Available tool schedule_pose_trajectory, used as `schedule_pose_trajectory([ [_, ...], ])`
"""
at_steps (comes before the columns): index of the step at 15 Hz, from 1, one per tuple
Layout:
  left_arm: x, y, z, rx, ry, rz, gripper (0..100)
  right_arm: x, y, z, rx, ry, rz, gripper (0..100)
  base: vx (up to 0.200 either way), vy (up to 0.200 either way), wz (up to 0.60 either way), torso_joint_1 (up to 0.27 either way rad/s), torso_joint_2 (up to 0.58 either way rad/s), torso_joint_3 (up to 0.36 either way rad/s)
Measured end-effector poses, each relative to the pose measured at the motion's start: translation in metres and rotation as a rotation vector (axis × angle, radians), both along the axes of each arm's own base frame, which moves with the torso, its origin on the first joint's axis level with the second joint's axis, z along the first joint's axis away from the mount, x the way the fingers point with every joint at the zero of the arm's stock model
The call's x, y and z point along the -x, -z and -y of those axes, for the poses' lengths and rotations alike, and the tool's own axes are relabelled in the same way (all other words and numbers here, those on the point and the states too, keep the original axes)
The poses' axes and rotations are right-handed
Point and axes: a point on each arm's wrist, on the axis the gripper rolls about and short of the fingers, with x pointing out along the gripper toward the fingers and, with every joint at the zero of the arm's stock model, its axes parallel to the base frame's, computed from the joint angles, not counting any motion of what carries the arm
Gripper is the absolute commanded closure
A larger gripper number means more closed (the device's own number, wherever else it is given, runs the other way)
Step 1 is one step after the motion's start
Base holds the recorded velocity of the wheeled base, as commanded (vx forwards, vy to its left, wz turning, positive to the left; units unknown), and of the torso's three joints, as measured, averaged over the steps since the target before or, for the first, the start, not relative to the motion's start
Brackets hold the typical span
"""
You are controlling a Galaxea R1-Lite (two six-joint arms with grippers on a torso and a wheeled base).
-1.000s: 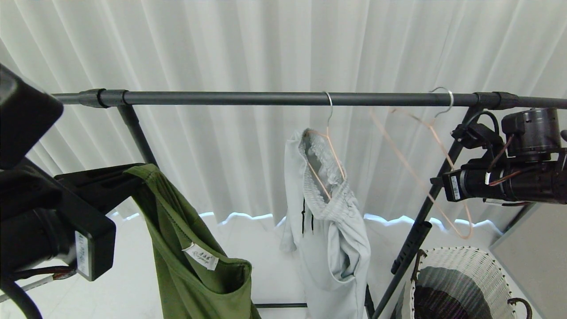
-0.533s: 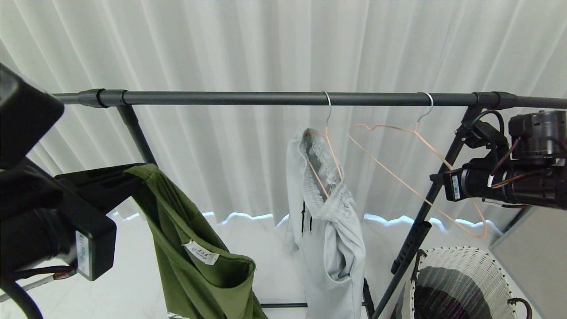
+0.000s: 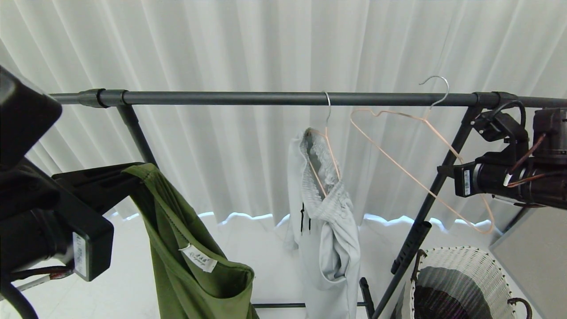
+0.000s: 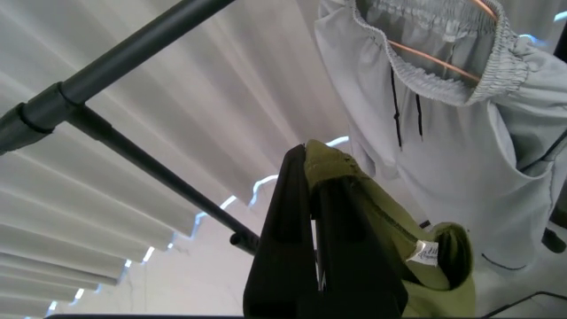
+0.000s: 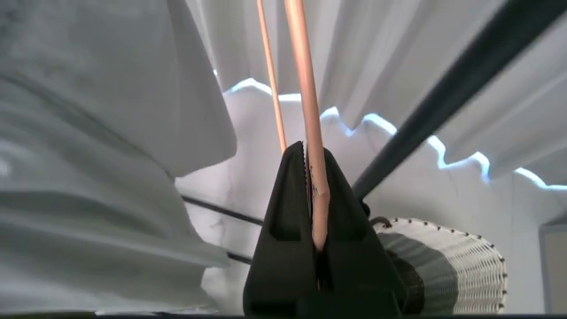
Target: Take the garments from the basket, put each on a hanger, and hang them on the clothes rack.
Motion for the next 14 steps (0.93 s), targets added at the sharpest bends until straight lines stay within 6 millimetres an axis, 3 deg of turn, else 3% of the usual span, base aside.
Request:
schedule_pose_trajectory([
  [3, 0.000, 0.000, 0.000, -0.002, -0.001, 0.000, 100, 0.017, -0.005, 0.004, -0.008, 0.000, 0.016, 100, 0.000, 0.000, 0.00, 0.000, 0.00, 0.000],
  [10, -0.001, 0.002, 0.001, -0.010, -0.002, -0.006, 100, 0.070, 0.004, 0.017, -0.007, -0.002, 0.021, 100, -0.200, 0.000, 0.00, 0.000, 0.00, 0.004],
  [14, -0.001, 0.005, 0.001, -0.018, -0.002, -0.012, 100, 0.090, 0.012, 0.015, -0.004, -0.039, 0.013, 100, -0.200, 0.000, 0.00, 0.004, 0.00, 0.002],
])
